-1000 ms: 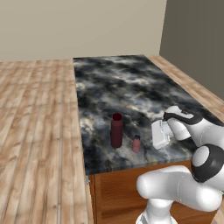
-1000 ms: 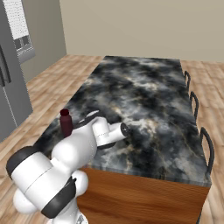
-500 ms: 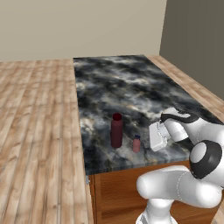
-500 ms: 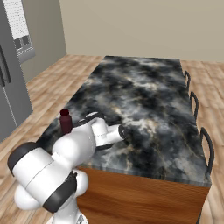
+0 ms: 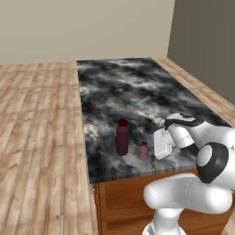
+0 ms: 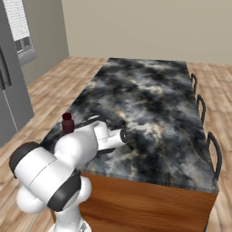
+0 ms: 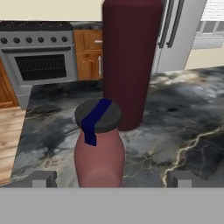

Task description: Pick the juice, can, juice from the counter and place them in the open cabinet.

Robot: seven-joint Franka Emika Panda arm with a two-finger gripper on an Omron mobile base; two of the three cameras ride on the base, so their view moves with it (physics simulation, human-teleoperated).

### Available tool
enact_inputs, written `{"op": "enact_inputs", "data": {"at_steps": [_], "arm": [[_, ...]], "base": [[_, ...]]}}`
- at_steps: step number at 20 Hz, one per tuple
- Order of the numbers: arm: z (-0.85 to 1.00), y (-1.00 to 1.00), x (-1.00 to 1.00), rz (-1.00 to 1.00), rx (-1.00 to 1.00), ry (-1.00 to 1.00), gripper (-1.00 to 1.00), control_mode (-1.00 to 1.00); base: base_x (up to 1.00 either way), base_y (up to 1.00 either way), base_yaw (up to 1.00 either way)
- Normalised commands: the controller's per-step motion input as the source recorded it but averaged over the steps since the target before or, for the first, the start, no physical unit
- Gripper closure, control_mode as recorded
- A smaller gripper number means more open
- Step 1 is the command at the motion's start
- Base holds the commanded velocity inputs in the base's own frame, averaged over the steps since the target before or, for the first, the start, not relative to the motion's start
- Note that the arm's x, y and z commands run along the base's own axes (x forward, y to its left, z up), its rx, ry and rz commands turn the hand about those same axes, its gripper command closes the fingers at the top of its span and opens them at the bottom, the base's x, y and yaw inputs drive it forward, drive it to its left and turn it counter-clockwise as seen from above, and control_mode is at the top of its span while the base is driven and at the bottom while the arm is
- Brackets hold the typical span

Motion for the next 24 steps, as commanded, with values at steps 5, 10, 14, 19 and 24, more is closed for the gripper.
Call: {"op": "enact_inputs", "data": {"at_steps": [5, 10, 14, 19, 24], "arm": [[-0.14, 0.0, 0.13, 0.0, 0.0, 0.0, -1.0, -1.0], [-0.12, -0.09, 0.13, 0.0, 0.0, 0.0, -1.0, -1.0], [-0.1, -0.11, 0.17, 0.0, 0.0, 0.0, -1.0, -1.0], [-0.1, -0.03, 0.05, 0.0, 0.01, 0.0, -1.0, -1.0], [-0.06, 0.09, 0.0, 0.0, 0.02, 0.0, -1.0, -1.0]], "base": [[0.0, 0.0, 0.0], [0.0, 0.0, 0.0], [0.0, 0.0, 0.0], [0.0, 0.0, 0.0], [0.0, 0.0, 0.0]]}}
